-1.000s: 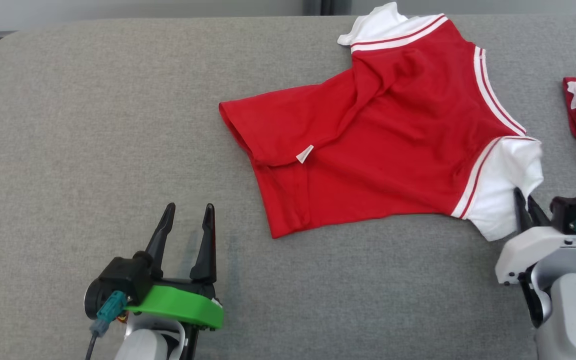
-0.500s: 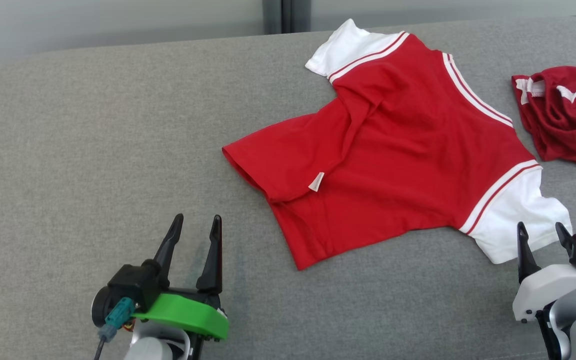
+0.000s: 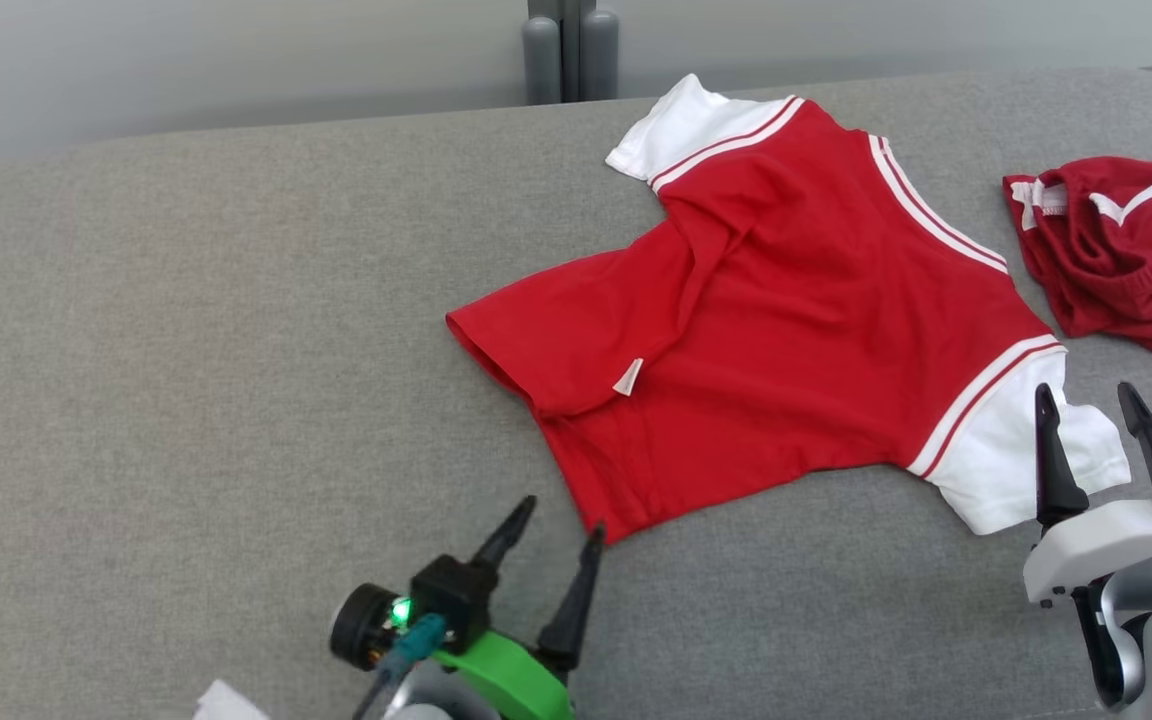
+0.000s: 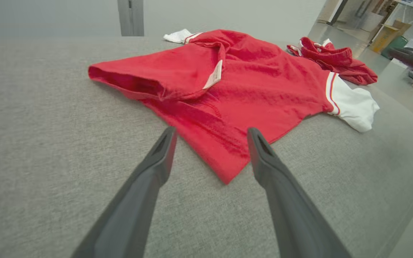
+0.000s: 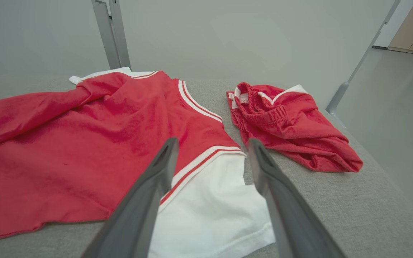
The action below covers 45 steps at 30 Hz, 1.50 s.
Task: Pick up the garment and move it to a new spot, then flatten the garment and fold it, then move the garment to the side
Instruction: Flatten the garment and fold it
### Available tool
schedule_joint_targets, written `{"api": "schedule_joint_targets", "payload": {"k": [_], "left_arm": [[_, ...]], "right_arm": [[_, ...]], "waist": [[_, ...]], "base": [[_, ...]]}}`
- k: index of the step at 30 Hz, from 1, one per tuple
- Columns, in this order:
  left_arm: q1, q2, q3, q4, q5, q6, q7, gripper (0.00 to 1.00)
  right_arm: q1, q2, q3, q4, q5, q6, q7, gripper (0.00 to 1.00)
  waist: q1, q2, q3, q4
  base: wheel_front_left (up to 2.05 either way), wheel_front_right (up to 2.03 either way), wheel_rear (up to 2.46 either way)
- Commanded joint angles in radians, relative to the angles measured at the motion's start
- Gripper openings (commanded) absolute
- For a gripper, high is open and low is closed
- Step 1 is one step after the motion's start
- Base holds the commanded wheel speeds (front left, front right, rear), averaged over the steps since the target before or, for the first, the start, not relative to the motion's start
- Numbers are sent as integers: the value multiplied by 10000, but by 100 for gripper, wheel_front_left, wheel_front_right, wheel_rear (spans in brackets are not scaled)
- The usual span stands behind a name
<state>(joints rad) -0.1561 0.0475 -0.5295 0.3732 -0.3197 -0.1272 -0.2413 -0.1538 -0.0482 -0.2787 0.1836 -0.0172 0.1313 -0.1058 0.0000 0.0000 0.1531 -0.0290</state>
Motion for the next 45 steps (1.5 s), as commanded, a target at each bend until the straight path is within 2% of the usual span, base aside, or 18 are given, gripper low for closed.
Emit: {"api": "schedule_joint_targets", "payload": {"k": [1, 7, 13, 20, 21, 22, 25, 26, 27, 33, 40, 42, 45], "left_arm": [[-377, 57, -390, 253, 42, -35, 91, 100], [-1627, 60, -1797, 1746, -203, -49, 277, 100], [-2550, 58, -2216, 2961, -392, 190, 72, 100], [-2971, 60, -2467, 3506, -837, 571, -151, 100], [-2987, 60, -2499, 3531, -877, 604, -172, 90], [-3006, 58, -2535, 3552, -931, 663, -200, 69], [-3106, 57, -2591, 3579, -1086, 783, -239, 31], [-3142, 58, -2621, 3600, -1131, 800, -248, 9], [-3156, 57, -2657, 3612, -1171, 835, -248, 0], [-3111, 60, -2130, 2700, -1322, 1109, -247, 0], [-1551, 142, 339, 80, -982, 1433, -238, 0], [-727, 122, 1269, -386, -999, 1344, -238, 0], [-147, 78, 2055, -347, -1273, 1278, -239, 0]], "right_arm": [[-123, -33, 64, -80, 101, -13, 43, 100], [-427, -36, 404, -190, 196, -13, 73, 100], [-608, -34, 285, -134, 204, -13, -8, 100], [-665, -33, 12, 13, 228, -13, -175, 100], [-674, -33, -1, 41, 230, -13, -188, 100], [-689, -30, 8, 76, 244, -13, -206, 100], [-769, -34, 83, 149, 276, -13, -264, 100], [-779, -34, 99, 174, 283, -13, -276, 100], [-789, -33, 111, 188, 287, -13, -270, 100], [-780, -34, -25, 162, 221, -13, -297, 100], [-556, -34, -330, 232, 149, -13, -339, 100], [-485, -33, -329, 272, 167, -13, -322, 100], [-461, -34, -265, 328, 193, -13, -287, 100]], "waist": [[0, 0, 90, -69], [0, 0, 459, -524], [0, 0, 738, -919], [0, 0, 792, -956], [0, 0, 790, -938], [0, 0, 788, -916], [0, 0, 777, -862], [0, 0, 771, -842], [0, 0, 766, -826], [0, 0, 732, -634], [0, 0, 493, 26], [0, 0, 378, 336], [0, 0, 278, 583]], "base": [[0, 0, 0], [0, 0, 0], [0, 0, 0], [0, 0, 0], [0, 0, 0], [0, 0, 0], [0, 0, 0], [0, 0, 0], [0, 0, 0], [0, 0, 0], [0, 0, 0], [0, 0, 0], [0, 0, 0]]}}
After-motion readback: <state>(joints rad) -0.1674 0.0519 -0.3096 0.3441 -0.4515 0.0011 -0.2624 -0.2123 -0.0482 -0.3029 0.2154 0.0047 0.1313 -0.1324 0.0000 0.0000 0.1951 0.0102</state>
